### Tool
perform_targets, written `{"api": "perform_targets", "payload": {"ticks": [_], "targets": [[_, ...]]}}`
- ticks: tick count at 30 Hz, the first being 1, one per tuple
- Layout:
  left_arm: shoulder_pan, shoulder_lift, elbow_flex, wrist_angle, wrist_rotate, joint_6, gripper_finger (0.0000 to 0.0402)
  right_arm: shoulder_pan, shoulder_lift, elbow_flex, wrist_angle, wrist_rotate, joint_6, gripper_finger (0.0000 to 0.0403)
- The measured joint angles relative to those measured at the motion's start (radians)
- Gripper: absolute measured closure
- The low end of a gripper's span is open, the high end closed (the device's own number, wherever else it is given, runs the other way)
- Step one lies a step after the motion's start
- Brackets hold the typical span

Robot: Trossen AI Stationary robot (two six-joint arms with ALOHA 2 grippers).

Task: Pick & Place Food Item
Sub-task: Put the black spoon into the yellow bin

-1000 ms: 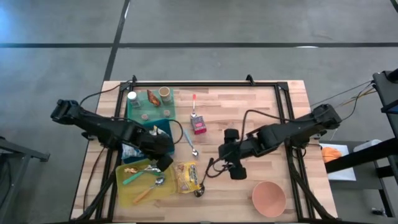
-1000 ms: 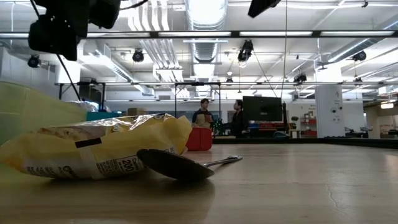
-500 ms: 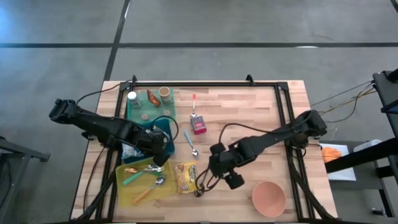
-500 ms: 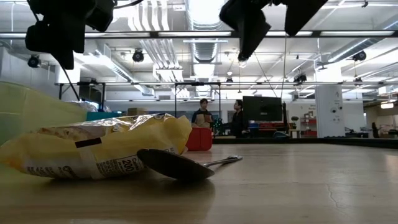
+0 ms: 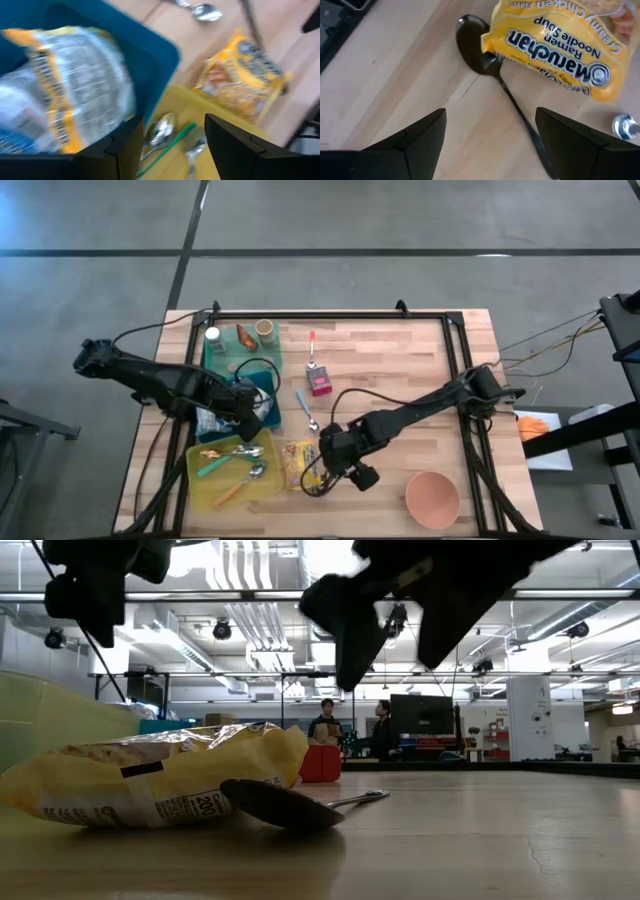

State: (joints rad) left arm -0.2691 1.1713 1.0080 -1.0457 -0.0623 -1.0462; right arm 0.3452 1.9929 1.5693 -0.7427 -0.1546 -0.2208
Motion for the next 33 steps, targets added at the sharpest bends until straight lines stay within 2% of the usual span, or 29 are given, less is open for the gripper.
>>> {"api": "perform_targets", "payload": {"ticks": [12, 18, 26, 33], "targets": [[0.000, -0.032, -0.084, -0.037, 0.010, -0.003, 0.0188, -0.034, 0.145, 0.091, -0.016, -0.001, -0.107, 0.0213], [0.000, -0.067, -0.122, -0.017, 0.045, -0.021, 0.0188, -0.036, 0.177, 0.103, -0.023, 0.027, -0.145, 0.0243], [0.001, -0.146, -0.128, 0.027, 0.030, -0.025, 0.0188, -0.038, 0.197, 0.096, -0.021, 0.109, -0.218, 0.0280], [0.000, -0.181, -0.130, 0.033, 0.017, -0.035, 0.0188, -0.040, 0.228, 0.092, -0.017, 0.124, -0.233, 0.0313]]}}
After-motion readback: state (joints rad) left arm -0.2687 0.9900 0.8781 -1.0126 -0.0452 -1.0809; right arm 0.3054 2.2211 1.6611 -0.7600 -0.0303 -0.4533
